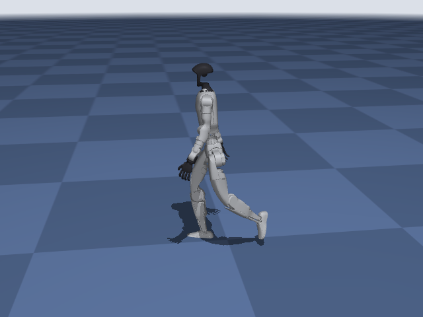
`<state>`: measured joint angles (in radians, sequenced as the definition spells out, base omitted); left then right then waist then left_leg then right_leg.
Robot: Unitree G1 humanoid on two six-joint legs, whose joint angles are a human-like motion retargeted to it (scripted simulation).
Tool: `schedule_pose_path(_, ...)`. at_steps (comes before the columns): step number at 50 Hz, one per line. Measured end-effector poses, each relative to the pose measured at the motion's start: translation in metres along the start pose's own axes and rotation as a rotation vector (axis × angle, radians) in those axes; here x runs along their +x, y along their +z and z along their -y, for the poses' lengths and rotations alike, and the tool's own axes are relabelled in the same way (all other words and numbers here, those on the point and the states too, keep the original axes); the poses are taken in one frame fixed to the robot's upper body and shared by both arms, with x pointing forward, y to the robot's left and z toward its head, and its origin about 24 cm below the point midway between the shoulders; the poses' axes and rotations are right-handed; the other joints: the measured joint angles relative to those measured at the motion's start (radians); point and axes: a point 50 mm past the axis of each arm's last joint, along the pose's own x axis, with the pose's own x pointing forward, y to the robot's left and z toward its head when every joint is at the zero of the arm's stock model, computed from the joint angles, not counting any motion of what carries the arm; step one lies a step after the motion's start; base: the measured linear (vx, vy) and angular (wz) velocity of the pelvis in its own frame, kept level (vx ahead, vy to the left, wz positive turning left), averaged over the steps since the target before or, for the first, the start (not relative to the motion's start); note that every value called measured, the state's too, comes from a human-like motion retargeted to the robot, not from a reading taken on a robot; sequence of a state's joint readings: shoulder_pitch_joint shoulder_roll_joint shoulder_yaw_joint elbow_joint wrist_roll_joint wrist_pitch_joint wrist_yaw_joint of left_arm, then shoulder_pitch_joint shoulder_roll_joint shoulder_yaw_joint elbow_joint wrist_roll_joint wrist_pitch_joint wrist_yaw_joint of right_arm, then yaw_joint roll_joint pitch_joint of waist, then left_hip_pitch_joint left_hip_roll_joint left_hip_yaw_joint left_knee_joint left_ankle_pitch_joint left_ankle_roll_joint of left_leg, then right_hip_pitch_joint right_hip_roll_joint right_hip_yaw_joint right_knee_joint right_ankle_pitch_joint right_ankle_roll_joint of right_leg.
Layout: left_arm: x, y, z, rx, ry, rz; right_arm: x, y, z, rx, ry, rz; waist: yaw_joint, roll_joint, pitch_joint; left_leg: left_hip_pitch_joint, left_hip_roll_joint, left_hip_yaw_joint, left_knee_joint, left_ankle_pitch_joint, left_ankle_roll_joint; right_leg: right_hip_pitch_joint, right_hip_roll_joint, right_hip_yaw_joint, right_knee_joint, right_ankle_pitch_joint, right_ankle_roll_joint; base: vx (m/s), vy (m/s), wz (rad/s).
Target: Walk run
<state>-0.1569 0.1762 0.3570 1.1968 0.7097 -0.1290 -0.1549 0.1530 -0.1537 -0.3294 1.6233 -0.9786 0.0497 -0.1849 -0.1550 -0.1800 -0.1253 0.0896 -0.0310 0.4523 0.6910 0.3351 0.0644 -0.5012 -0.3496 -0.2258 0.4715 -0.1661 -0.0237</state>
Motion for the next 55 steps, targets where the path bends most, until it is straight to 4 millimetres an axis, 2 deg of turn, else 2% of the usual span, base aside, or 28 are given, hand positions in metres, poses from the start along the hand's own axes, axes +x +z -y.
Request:
schedule_pose_path(2, -0.007, -0.039, 0.022, 0.041, -0.034, -0.166, 0.001, 0.018, 0.02, -0.018, -0.066, 0.067, 0.007, -0.013, 0.013, -0.114, 0.085, 0.023, 0.226, -0.127, 0.005, 0.094, -0.005, -0.054, -0.03, -0.031, 0.0, 1.12, -0.22, 0.44)
schedule_pose_path(3, -0.013, -0.059, 0.032, 0.058, -0.058, -0.247, 0.001, 0.029, 0.032, -0.033, -0.114, 0.091, 0.033, -0.014, 0.021, -0.181, 0.11, 0.025, 0.306, -0.169, -0.017, 0.14, 0.016, -0.066, -0.068, -0.034, 0.0, 0.85, -0.14, -0.15)
schedule_pose_path(5, -0.031, -0.097, 0.054, 0.083, -0.123, -0.401, -0.002, 0.05, 0.057, -0.068, -0.219, 0.115, 0.085, -0.001, 0.036, -0.328, 0.094, -0.021, 0.385, -0.201, -0.076, 0.24, 0.08, -0.085, -0.174, -0.018, 0.004, 0.92, -0.11, -0.64)
schedule_pose_path(7, -0.054, -0.132, 0.076, 0.086, -0.189, -0.532, -0.008, 0.072, 0.083, -0.089, -0.32, 0.148, 0.14, 0.009, 0.043, -0.436, 0.069, -0.024, 0.336, -0.225, -0.11, 0.313, 0.135, -0.075, -0.261, -0.01, 0.006, 0.84, -0.09, -0.91)
schedule_pose_path(10, -0.093, -0.176, 0.105, 0.047, -0.266, -0.706, -0.023, 0.111, 0.124, -0.087, -0.44, 0.264, 0.22, 0.025, 0.049, -0.561, 0.149, 0.072, 0.184, -0.289, -0.071, 0.399, 0.211, -0.041, -0.345, -0.032, -0.011, 0.82, -0.04, -1.01)
schedule_pose_path(13, -0.136, -0.209, 0.135, -0.054, -0.359, -0.872, -0.047, 0.151, 0.16, -0.059, -0.54, 0.423, 0.269, 0.06, 0.057, -0.643, 0.176, 0.113, -0.112, -0.354, -0.011, 0.5, 0.277, -0.016, -0.407, -0.071, -0.013, 1.05, 0.06, -0.85)
schedule_pose_path(15, -0.162, -0.222, 0.153, -0.146, -0.433, -0.975, -0.067, 0.175, 0.18, -0.035, -0.61, 0.534, 0.297, 0.088, 0.065, -0.686, 0.138, 0.044, -0.346, -0.357, -0.005, 0.567, 0.312, 0.006, -0.432, -0.098, -0.003, 1.09, 0.16, -0.79)
schedule_pose_path(18, -0.185, -0.229, 0.17, -0.262, -0.524, -1.076, -0.09, 0.196, 0.198, 0.02, -0.708, 0.669, 0.312, 0.096, 0.051, -0.771, 0.099, -0.117, -0.509, -0.345, -0.015, 0.626, 0.316, 0.017, -0.427, -0.13, 0.036, 0.97, 0.19, -0.32)
schedule_pose_path(20, -0.189, -0.228, 0.176, -0.315, -0.572, -1.091, -0.098, 0.204, 0.198, 0.056, -0.747, 0.726, 0.315, 0.109, 0.04, -0.788, 0.109, -0.114, -0.472, -0.368, -0.001, 0.665, 0.322, 0.034, -0.409, -0.121, 0.09, 1.02, 0.2, -0.2)
schedule_pose_path(23, -0.175, -0.222, 0.169, -0.272, -0.579, -1.045, -0.086, 0.194, 0.181, 0.103, -0.727, 0.714, 0.351, 0.128, 0.016, -0.764, 0.128, -0.09, -0.377, -0.293, 0.038, 0.709, 0.337, 0.07, -0.348, -0.017, 0.17, 1.12, 0.24, -0.37)
schedule_pose_path(25, -0.154, -0.212, 0.16, -0.211, -0.544, -0.968, -0.069, 0.179, 0.161, 0.093, -0.667, 0.657, 0.385, 0.124, 0.004, -0.753, 0.163, -0.103, -0.297, -0.336, 0.046, 0.703, 0.3, 0.009, -0.249, 0.167, 0.175, 1.31, 0.26, -0.65)
schedule_pose_path(27, -0.127, -0.196, 0.145, -0.158, -0.492, -0.859, -0.05, 0.161, 0.136, 0.038, -0.608, 0.561, 0.384, 0.152, 0.01, -0.682, 0.182, -0.157, -0.272, -0.415, 0.024, 0.644, 0.275, -0.027, -0.055, 0.397, 0.166, 1.23, 0.21, -0.34)
schedule_pose_path(28, -0.112, -0.186, 0.135, -0.126, -0.468, -0.8, -0.041, 0.148, 0.126, 0.005, -0.587, 0.502, 0.365, 0.18, 0.014, -0.622, 0.187, -0.15, -0.3, -0.44, 0.026, 0.611, 0.288, -0.069, 0.059, 0.469, 0.159, 1.14, 0.24, 0.1)
schedule_pose_path(30, -0.081, -0.16, 0.111, -0.058, -0.413, -0.671, -0.027, 0.121, 0.112, -0.068, -0.551, 0.385, 0.351, 0.211, 0.028, -0.519, 0.207, -0.106, -0.353, -0.466, 0.012, 0.505, 0.293, -0.056, 0.27, 0.437, 0.122, 1.07, 0.27, 0.0)
schedule_pose_path(32, -0.051, -0.128, 0.075, 0.028, -0.32, -0.54, -0.017, 0.097, 0.099, -0.122, -0.513, 0.295, 0.317, 0.216, 0.045, -0.432, 0.179, -0.103, -0.415, -0.481, -0.001, 0.371, 0.243, -0.094, 0.416, 0.316, 0.096, 0.92, 0.22, 0.29)
schedule_pose_path(34, -0.028, -0.093, 0.034, 0.13, -0.209, -0.419, -0.01, 0.074, 0.083, -0.138, -0.459, 0.218, 0.258, 0.2, 0.064, -0.352, 0.115, -0.129, -0.495, -0.478, -0.005, 0.227, 0.204, -0.109, 0.484, 0.217, 0.118, 0.78, 0.1, 1.1)
schedule_pose_path(36, -0.013, -0.056, -0.005, 0.225, -0.102, -0.299, -0.004, 0.049, 0.066, -0.131, -0.386, 0.152, 0.205, 0.184, 0.077, -0.282, 0.064, -0.164, -0.556, -0.481, -0.008, 0.115, 0.175, -0.141, 0.444, 0.151, 0.118, 0.92, 0.05, 1.26)
schedule_pose_path(40, -0.003, 0.018, -0.066, 0.312, 0.071, -0.058, 0.001, 0.005, 0.031, -0.119, -0.221, 0.016, 0.12, 0.153, 0.084, -0.159, -0.004, -0.217, -0.623, -0.529, -0.019, -0.044, 0.103, -0.238, 0.15, 0.034, 0.048, 0.95, -0.03, 0.9)
schedule_pose_path(43, -0.009, 0.062, -0.101, 0.295, 0.177, 0.111, -0.001, -0.016, 0.01, -0.114, -0.08, -0.077, 0.062, 0.126, 0.082, -0.075, -0.031, -0.25, -0.647, -0.579, -0.044, -0.143, 0.141, -0.181, -0.16, 0.006, -0.002, 1.01, -0.17, 0.65)
schedule_pose_path(45, -0.014, 0.083, -0.113, 0.267, 0.224, 0.213, -0.002, -0.026, -0.002, -0.101, 0.001, -0.123, 0.043, 0.121, 0.068, -0.032, -0.034, -0.263, -0.649, -0.617, -0.059, -0.195, 0.167, -0.159, -0.3, -0.002, 0.03, 1.25, -0.27, 0.43)
schedule_pose_path(48, -0.014, 0.092, -0.104, 0.194, 0.244, 0.313, -0.004, -0.038, -0.012, -0.065, 0.071, -0.161, 0.042, 0.116, 0.052, 0.028, -0.044, -0.28, -0.619, -0.616, -0.106, -0.24, 0.162, -0.134, -0.199, -0.011, -0.041, 1.13, -0.17, 0.25)
schedule_pose_path(50, -0.009, 0.076, -0.083, 0.118, 0.227, 0.297, -0.004, -0.042, -0.014, -0.055, 0.075, -0.177, 0.022, 0.115, 0.023, 0.062, -0.06, -0.309, -0.587, -0.543, -0.147, -0.241, 0.154, -0.137, -0.109, 0.054, -0.096, 1.11, -0.13, 0.18)
schedule_pose_path(52, -0.005, 0.043, -0.055, 0.062, 0.153, 0.214, -0.004, -0.04, -0.013, -0.046, 0.053, -0.166, 0.005, 0.123, 0.015, 0.092, -0.072, -0.301, -0.521, -0.374, -0.18, -0.205, 0.125, -0.133, -0.035, 0.1, -0.079, 1.67, -0.29, 0.24)
schedule_pose_path(53, -0.003, 0.025, -0.037, 0.052, 0.097, 0.159, -0.004, -0.035, -0.012, -0.033, 0.041, -0.15, -0.012, 0.133, 0.014, 0.086, -0.047, -0.258, -0.456, -0.249, -0.178, -0.194, 0.103, -0.129, 0.02, 0.086, -0.085, 1.22, -0.11, 0.47)
schedule_pose_path(55, -0.005, -0.014, 0.006, 0.061, -0.021, 0.024, -0.003, -0.027, -0.01, -0.002, 0.026, -0.121, 0.002, 0.088, 0.004, 0.06, -0.041, -0.127, -0.289, -0.034, -0.151, -0.114, 0.055, -0.084, 0.045, 0.025, -0.077, 1.14, -0.07, 0.18)
